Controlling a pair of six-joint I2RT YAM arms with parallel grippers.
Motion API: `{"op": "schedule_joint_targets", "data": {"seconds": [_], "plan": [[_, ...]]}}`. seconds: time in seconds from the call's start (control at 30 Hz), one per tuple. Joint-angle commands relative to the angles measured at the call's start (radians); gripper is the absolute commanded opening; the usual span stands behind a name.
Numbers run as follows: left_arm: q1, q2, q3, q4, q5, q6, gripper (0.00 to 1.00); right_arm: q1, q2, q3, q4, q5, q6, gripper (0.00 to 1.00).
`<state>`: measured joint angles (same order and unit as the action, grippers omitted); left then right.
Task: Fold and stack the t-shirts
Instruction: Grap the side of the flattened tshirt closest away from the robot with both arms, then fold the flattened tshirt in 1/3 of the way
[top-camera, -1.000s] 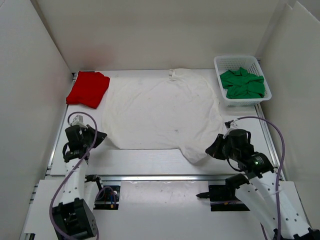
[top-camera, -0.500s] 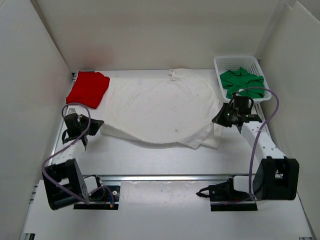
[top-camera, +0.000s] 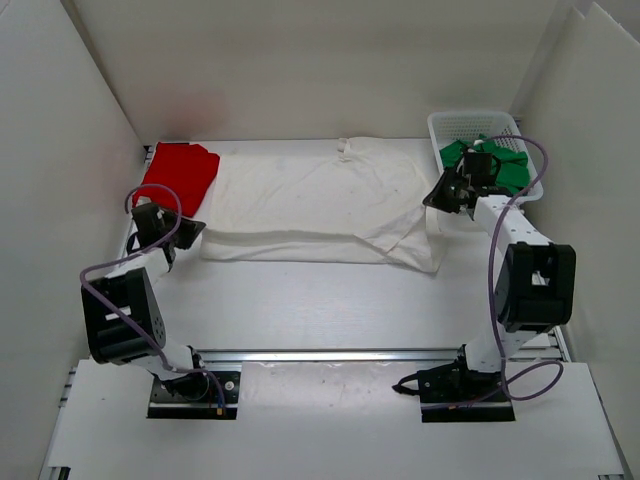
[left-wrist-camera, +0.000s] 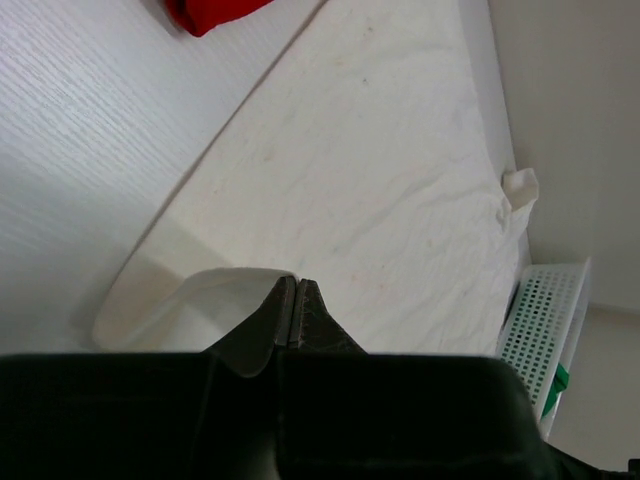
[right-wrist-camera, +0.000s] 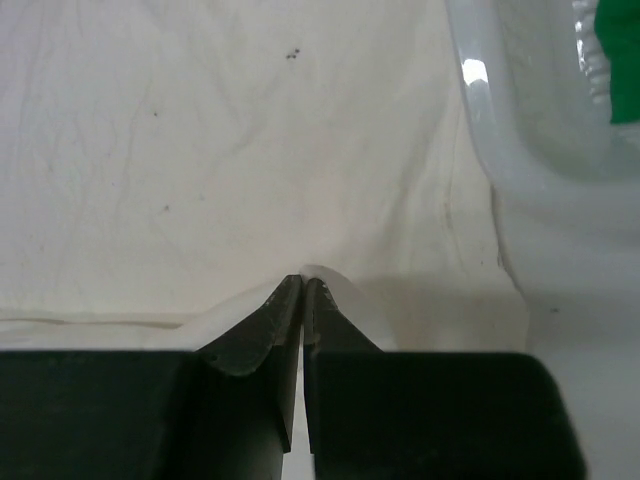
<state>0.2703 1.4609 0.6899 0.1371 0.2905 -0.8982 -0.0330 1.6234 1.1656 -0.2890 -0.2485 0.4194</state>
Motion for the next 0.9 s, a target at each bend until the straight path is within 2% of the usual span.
{"op": "schedule_joint_targets", "data": {"seconds": [0.0,0.13,0.27,0.37,0.47,0.5,0.53,0.57,0.7,0.8,0.87], "plan": [[-0.017,0.050,0.055,0.015,-0.034,0.013,0.00,0.007,0.067,0.097,0.053,0.009,-0.024,0.00],[-0.016,0.104,0.095,0.001,-0.045,0.025,0.00,0.022,0.153,0.189,0.068,0.008,-0.039,0.00],[-0.019,0.154,0.120,-0.008,-0.037,0.035,0.00,0.027,0.288,0.370,-0.010,0.038,-0.091,0.00],[-0.029,0.191,0.137,-0.019,-0.045,0.047,0.12,0.048,0.398,0.500,-0.084,0.037,-0.116,0.00],[-0.013,0.196,0.119,-0.016,-0.013,0.041,0.30,0.058,0.475,0.575,-0.119,0.044,-0.137,0.00],[0.009,0.179,0.111,-0.013,-0.005,0.039,0.40,0.062,0.480,0.591,-0.124,0.055,-0.134,0.00],[0.017,0.158,0.099,-0.010,-0.004,0.044,0.44,0.064,0.490,0.601,-0.122,0.048,-0.130,0.00],[0.023,0.141,0.079,-0.019,-0.010,0.045,0.45,0.064,0.487,0.603,-0.124,0.048,-0.123,0.02],[0.027,-0.032,0.011,-0.066,-0.083,0.100,0.50,0.082,0.397,0.571,-0.092,0.067,-0.100,0.25],[-0.005,-0.108,-0.102,-0.059,-0.079,0.107,0.50,0.093,0.289,0.534,-0.078,0.095,-0.082,0.31],[-0.023,-0.164,-0.183,-0.028,-0.067,0.081,0.53,0.094,0.192,0.408,-0.027,0.116,-0.062,0.39]]}}
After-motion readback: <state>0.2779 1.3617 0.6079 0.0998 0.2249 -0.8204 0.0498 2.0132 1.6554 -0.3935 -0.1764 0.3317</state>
